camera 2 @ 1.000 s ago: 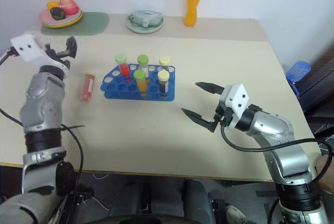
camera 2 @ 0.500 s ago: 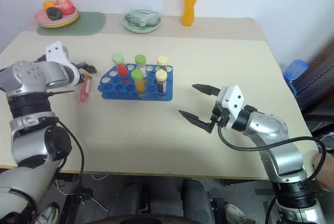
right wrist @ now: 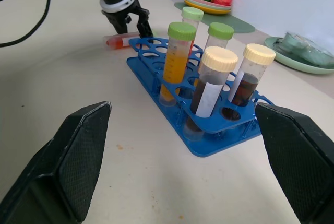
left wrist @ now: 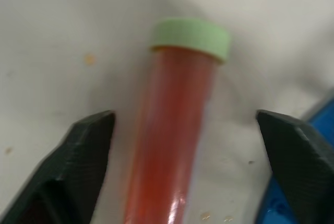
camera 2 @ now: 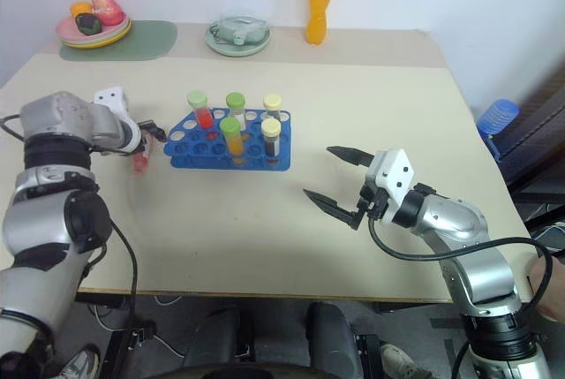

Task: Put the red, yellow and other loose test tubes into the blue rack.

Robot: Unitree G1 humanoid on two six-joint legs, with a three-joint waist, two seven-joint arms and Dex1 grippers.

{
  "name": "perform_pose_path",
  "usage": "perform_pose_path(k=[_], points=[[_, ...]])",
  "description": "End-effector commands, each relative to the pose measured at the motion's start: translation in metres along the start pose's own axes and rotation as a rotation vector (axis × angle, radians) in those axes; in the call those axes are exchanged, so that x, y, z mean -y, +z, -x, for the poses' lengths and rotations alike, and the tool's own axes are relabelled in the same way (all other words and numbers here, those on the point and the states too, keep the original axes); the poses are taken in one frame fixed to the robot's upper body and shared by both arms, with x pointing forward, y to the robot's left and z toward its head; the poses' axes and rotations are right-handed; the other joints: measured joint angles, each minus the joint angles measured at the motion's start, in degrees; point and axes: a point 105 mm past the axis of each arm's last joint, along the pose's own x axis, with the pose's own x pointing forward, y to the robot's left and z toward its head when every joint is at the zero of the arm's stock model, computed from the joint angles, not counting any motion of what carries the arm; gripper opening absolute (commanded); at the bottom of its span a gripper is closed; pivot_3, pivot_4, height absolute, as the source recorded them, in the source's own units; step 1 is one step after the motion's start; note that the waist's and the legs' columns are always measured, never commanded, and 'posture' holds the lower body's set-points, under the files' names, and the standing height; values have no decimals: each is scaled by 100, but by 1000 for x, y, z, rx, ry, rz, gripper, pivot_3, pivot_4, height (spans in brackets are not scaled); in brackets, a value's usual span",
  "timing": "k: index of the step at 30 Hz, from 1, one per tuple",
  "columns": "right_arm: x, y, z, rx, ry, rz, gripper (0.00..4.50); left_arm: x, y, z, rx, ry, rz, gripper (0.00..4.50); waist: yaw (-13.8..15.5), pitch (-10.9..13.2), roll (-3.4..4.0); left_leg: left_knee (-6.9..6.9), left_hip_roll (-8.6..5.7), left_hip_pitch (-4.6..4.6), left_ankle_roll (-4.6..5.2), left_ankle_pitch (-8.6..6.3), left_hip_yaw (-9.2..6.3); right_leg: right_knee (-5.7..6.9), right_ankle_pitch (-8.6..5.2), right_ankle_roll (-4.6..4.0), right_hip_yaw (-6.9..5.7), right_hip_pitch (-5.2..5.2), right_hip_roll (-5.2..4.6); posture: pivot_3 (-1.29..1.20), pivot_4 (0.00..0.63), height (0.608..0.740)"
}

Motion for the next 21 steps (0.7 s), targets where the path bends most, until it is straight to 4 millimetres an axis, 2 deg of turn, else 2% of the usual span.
perform_pose_path(k=[1,4,5,12,13,15,17,18,19,21], points=[[1,13,1,31,-6,56,4500,1,13,4,47,6,-38,2540,-3,0,0,0,0,0,0,0,0,0,0,0,0,0,0,0,150,740],[0,13,3,28,-7,55,4500,1,11,3,33,1,-42,1001,1,0,1,0,1,1,-3,2,0,6,0,0,0,-2,0,0,150,740],[0,13,3,26,-6,55,4500,0,11,3,29,4,-40,768,10,0,1,0,1,1,-3,2,0,6,0,0,0,-2,0,0,150,740],[0,13,3,22,1,53,4500,-6,18,16,62,-24,-26,763,-4,0,0,0,0,-1,-2,1,-1,8,0,0,0,-3,-2,0,150,740],[0,13,3,23,2,53,4500,-6,28,22,141,-52,-32,763,-12,0,0,0,0,-1,-2,1,-1,8,0,0,0,-3,-2,0,150,740],[1,12,2,23,11,52,4500,0,61,56,462,-169,-83,763,-44,2,0,-1,3,-1,-3,2,0,16,0,0,2,-8,-2,0,150,740],[2,11,1,24,15,51,4500,7,75,88,729,-230,-184,763,-54,4,-2,-3,10,-3,-8,4,3,25,0,0,3,-16,-1,0,150,740],[2,11,0,24,22,50,4500,21,64,96,730,-347,-279,763,-34,4,-3,-3,12,-4,-9,5,3,25,0,-1,3,-17,0,0,150,740],[2,11,-1,24,27,50,4500,28,58,107,806,-417,-341,763,-25,3,-1,-2,12,-5,-11,6,3,21,0,-1,2,-18,1,0,150,740],[3,10,-1,23,35,49,4500,29,49,122,912,-449,-409,763,-3,0,3,-2,10,-2,-10,5,7,19,-1,-2,3,-17,-3,0,150,740]])
